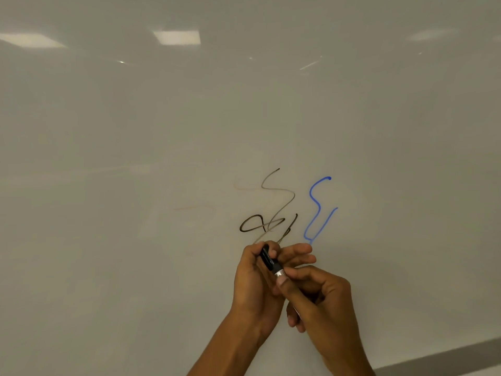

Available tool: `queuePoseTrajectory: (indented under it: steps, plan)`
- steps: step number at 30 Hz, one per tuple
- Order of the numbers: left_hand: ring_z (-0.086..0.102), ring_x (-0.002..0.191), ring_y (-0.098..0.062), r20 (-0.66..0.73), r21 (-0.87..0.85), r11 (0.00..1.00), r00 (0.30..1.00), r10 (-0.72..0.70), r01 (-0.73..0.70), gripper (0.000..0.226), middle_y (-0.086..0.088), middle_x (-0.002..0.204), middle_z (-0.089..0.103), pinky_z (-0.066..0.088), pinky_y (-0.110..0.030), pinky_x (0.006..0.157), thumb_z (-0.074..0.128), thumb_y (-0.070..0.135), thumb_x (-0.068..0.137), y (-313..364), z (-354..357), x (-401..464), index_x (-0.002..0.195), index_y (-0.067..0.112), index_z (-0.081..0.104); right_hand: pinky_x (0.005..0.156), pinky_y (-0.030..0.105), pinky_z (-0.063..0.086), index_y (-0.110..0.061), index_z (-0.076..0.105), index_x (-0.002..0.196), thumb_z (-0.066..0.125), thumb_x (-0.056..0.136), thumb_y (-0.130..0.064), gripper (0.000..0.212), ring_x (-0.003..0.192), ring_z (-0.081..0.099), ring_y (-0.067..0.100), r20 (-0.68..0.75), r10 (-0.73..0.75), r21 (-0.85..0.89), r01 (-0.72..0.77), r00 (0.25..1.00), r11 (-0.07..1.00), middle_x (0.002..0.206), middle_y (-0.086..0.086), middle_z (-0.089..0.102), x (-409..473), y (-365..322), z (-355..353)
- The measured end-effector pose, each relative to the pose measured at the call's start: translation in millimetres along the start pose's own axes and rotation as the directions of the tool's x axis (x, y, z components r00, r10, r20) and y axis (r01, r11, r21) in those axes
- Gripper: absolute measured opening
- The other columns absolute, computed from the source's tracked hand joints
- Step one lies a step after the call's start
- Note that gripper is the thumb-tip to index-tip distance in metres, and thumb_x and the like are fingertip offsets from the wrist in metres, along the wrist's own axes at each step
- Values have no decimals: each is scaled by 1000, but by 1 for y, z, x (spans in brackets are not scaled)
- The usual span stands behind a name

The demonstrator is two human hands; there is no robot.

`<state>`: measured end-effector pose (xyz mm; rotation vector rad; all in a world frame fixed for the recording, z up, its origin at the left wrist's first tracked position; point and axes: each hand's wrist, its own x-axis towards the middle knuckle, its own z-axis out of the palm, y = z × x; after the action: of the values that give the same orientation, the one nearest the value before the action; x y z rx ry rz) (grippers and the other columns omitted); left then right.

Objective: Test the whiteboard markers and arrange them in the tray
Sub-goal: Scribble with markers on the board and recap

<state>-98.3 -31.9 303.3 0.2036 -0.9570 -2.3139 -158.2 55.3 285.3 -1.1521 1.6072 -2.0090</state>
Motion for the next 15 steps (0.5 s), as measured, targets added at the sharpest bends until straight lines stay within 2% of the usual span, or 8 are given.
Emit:
queuePoseTrajectory:
  steps: [4,8,10,12,14,15]
  plan:
    - [68,80,-37,-20,-38,999,999,-29,29,37,-24,85,71,53,-40,82,33,30,90,-6,-1,4,58,14,41,35,21,37,-11,75,81,71,84,-9,5,35,48,18,15,138,95,-139,990,986,62,11,72,-1,0,-3]
    - [70,77,-37,-31,-27,999,999,-31,30,36,-22,79,71,53,-37,76,34,30,90,-6,6,6,57,15,38,34,16,30,-3,75,76,70,82,-8,9,33,40,13,86,366,355,-371,927,858,64,19,67,3,-1,-4]
    - [70,78,-36,-21,16,999,999,-30,30,37,-24,83,72,54,-37,76,36,32,91,-7,11,10,59,14,40,33,15,28,-2,73,75,68,82,-8,11,33,40,13,95,396,433,-396,913,810,65,19,65,7,1,-3]
    - [68,84,-35,-16,93,996,1000,-13,14,41,-26,90,71,53,-39,82,35,36,94,-12,11,14,63,13,46,32,16,29,-2,71,76,66,82,-13,13,32,41,13,76,376,435,-370,924,821,61,17,65,9,5,-4]
    - [66,88,-32,3,192,981,1000,15,-16,45,-25,98,70,52,-38,83,33,39,98,-18,8,18,68,12,52,32,17,34,-3,67,72,71,70,-33,31,31,44,10,46,337,376,-329,940,866,52,9,63,12,10,-8]
    - [65,86,-30,13,240,970,1000,23,-26,46,-23,99,69,53,-36,76,33,39,99,-23,6,19,70,11,55,34,17,38,-4,66,67,76,63,-44,42,31,47,8,11,317,334,-302,948,893,48,6,62,13,16,-14]
